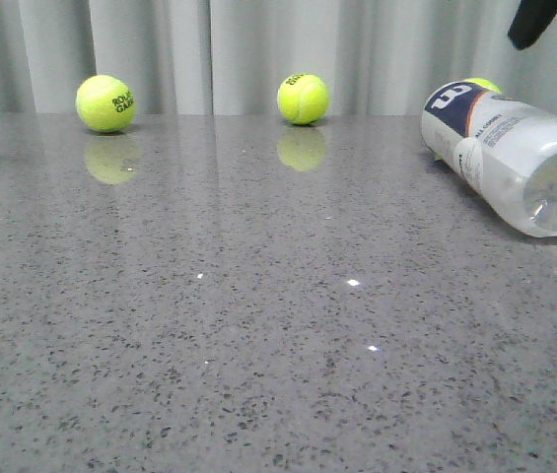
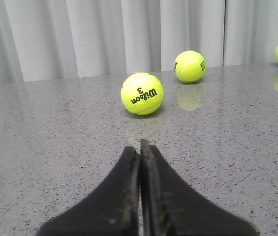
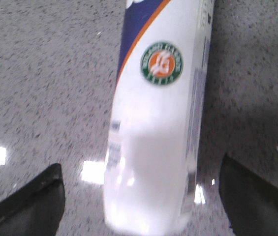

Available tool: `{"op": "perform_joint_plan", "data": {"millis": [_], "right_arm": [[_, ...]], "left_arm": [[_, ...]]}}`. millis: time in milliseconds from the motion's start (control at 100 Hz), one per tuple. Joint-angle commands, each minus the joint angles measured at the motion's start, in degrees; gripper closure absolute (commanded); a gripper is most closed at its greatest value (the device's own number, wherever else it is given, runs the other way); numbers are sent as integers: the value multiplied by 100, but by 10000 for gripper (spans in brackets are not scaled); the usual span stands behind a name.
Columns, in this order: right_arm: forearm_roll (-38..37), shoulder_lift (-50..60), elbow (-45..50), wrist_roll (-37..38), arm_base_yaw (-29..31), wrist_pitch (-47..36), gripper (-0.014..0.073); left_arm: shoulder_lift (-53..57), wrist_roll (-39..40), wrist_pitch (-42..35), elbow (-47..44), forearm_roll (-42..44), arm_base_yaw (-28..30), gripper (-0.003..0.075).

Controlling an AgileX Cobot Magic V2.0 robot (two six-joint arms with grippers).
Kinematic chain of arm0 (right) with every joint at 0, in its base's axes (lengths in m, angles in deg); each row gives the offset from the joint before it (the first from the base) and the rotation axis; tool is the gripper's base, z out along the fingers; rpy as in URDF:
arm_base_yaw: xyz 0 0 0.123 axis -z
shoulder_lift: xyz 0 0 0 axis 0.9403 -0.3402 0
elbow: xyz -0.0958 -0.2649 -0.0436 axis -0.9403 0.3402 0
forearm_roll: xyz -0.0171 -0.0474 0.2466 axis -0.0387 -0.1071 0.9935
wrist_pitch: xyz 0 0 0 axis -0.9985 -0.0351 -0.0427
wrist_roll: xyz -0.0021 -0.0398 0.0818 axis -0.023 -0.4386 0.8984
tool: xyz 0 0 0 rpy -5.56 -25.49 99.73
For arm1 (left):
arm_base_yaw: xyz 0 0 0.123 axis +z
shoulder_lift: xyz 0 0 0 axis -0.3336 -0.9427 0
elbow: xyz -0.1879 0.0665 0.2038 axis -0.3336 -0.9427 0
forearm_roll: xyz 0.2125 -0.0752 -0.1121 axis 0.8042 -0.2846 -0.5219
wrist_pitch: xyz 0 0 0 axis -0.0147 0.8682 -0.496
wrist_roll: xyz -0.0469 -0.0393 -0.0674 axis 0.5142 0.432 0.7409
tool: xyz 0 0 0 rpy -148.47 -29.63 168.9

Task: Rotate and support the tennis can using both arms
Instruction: 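Grasp the white Wilson tennis can with the right gripper and lift it, then rotate the can and lower it lying sideways toward the table center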

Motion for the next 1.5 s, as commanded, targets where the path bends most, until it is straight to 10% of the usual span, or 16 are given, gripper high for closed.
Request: {"op": "perform_joint_plan", "data": {"millis": [0,450,820,1320,1490], "right_arm": [[157,-283,-438,-79,7,-135,-36],[333,-1618,-1042,-116,7,-92,6],[364,-1607,-1479,-858,-73,519,377],[364,-1670,-2191,-6932,-1910,965,377],[359,-1769,-2191,-7827,-2242,681,377]], "left_arm": [[205,43,-449,-262,-35,5,738],[205,43,-449,-262,-35,5,738],[205,43,-449,-262,-35,5,738],[205,43,-449,-262,-35,5,738],[205,43,-449,-262,-35,5,738]]}}
